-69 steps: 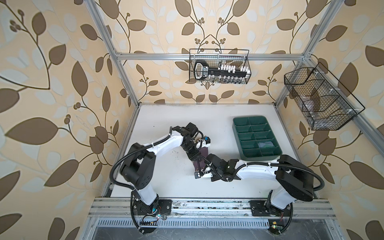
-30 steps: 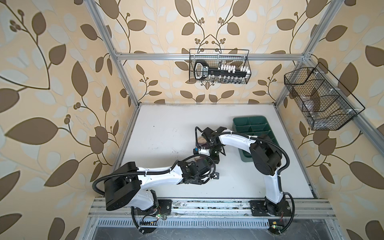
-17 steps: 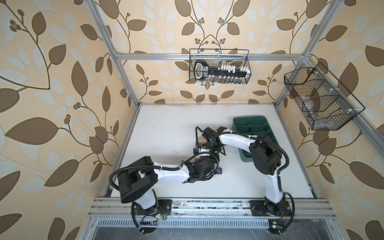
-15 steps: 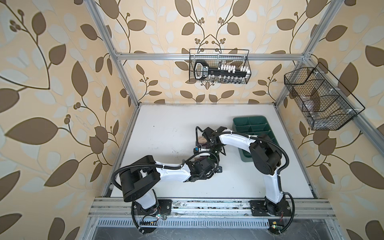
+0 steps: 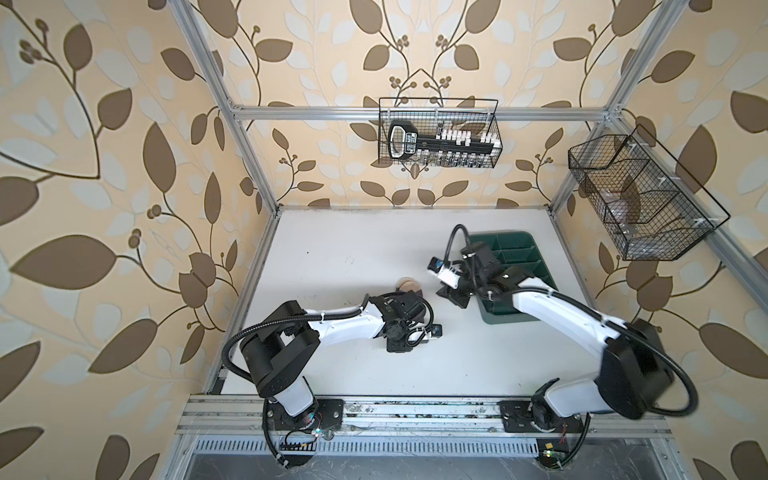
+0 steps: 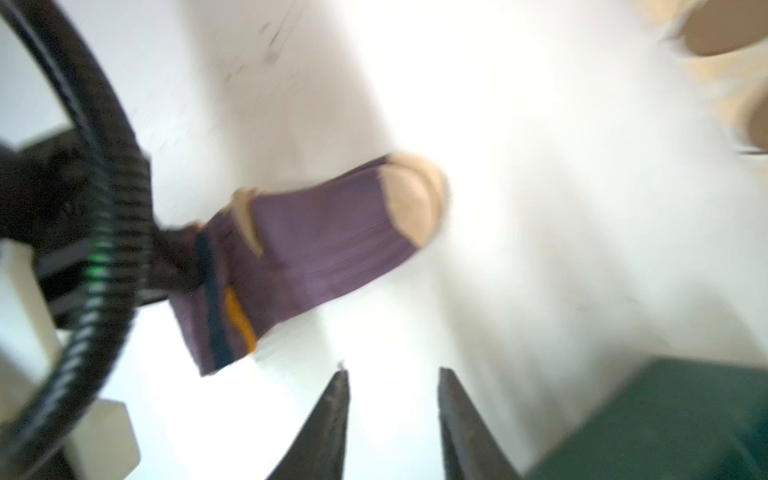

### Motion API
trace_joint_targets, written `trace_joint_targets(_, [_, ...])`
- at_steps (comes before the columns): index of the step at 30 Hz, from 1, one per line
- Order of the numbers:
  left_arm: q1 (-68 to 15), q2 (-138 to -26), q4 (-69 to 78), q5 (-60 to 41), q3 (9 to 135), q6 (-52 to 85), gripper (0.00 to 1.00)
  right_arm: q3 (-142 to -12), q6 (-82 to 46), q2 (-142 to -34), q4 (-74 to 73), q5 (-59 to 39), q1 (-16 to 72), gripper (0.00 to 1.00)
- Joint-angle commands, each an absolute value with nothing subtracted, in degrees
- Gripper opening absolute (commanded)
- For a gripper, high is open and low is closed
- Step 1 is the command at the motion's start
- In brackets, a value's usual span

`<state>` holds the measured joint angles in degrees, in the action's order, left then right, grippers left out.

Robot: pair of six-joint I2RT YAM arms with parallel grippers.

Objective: Roll the socks

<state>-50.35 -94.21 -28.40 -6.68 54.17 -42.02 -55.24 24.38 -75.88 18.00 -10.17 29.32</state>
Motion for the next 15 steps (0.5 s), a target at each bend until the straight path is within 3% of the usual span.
trace_joint_targets(1, [-47.84, -98.79, -40.96, -18.08, 58.55, -43.5, 0.01, -48.13, 11.28, -62.17, -0.69, -9.11, 26.62, 0.98])
trace_joint_targets(4, [-44.73, -101.73, -45.22, -23.29, 63.34, -43.59, 0.0, -39.9, 3.58, -51.86, -12.07, -19.41, 23.5, 1.0])
trace_joint_targets(8, [-41.97, -103.76, -47.32, -26.87, 66.14, -43.42, 0.0, -29.83, -7.18, -43.9, -24.57, -21.31, 23.98, 1.0])
trace_joint_targets(11, [-40.93, -105.38, -48.61, -27.72, 68.03, -42.96, 0.02, -29.51, -1.56, -41.88, -15.76, -26.68, 26.52, 1.0])
trace_joint_targets(13, [-39.97, -106.9, -49.85, -28.55, 69.77, -42.71, 0.03, -31.11, 10.73, -41.47, -2.92, -20.7, 32.65, 1.0])
trace_joint_targets(15, [-38.85, -108.62, -51.08, -29.25, 71.68, -42.22, 0.03, -31.8, 21.31, -43.39, 5.03, -5.11, 44.77, 0.99])
